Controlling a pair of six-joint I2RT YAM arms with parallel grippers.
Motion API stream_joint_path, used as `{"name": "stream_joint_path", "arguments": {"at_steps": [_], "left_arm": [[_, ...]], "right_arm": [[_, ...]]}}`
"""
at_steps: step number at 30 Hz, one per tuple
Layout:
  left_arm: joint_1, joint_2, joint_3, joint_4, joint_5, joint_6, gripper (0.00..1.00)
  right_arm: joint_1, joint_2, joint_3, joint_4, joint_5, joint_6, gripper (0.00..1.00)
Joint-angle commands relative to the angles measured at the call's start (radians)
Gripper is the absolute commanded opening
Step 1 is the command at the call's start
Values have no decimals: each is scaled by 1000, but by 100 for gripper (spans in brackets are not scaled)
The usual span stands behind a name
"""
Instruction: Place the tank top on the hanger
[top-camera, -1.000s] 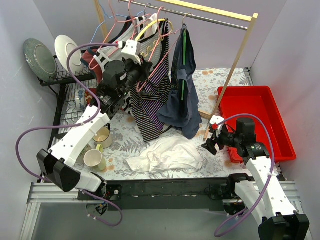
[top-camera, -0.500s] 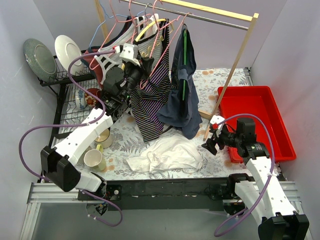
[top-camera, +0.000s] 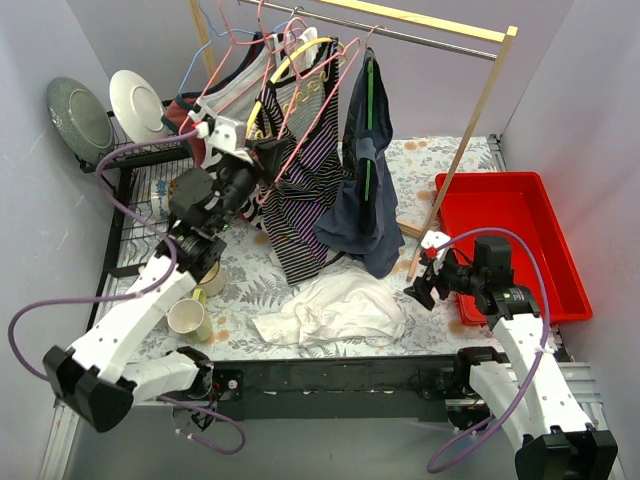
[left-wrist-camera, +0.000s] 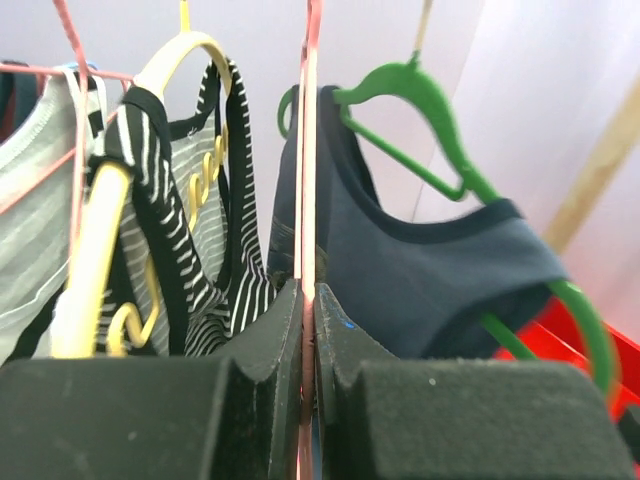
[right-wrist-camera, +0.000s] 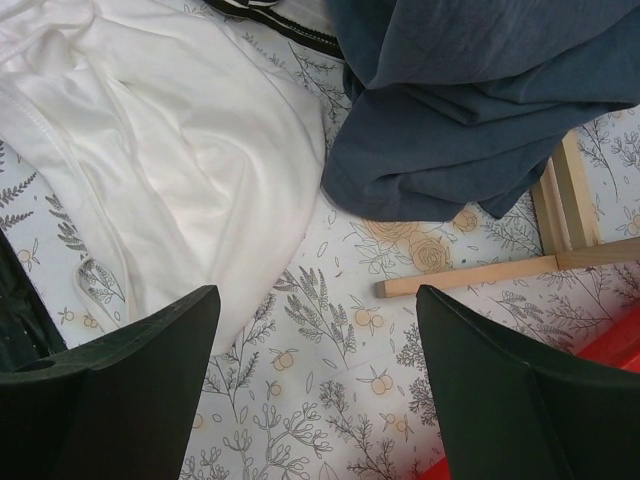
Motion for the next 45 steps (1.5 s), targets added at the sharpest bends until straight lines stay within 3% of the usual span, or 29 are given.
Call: {"name": "stream_joint_path", "arguments": {"at_steps": [1, 6, 10, 15, 19, 24, 29, 34, 45], "left_arm": [[4, -145, -29, -148, 77, 22, 0], [4, -351, -84, -423, 113, 50, 0], [4, -505, -95, -697, 122, 44, 0], [3, -594, -39, -944, 224, 21, 0], [-17, -623, 14, -1104, 258, -24, 0], [-28, -654, 2, -1201, 312, -62, 0], [-31, -663, 40, -1242, 383, -82, 0], [-31, -648, 18, -1241, 484, -119, 0], [-32, -613, -91, -1063, 668, -163, 0]], "right_arm": [[-5, -25, 36, -15, -40, -42, 88], [-6, -62, 90, -162, -141, -195, 88], [-3, -3, 188, -330, -197, -318, 88], [3, 135, 356, -505, -287, -398, 85], [66, 211, 523, -568, -335, -371, 84], [274, 286, 619, -515, -310, -247, 83], [345, 401, 772, -540, -306, -287, 83], [436, 490, 867, -447, -318, -167, 84], [591, 542, 754, -243, -310, 9, 82]]}}
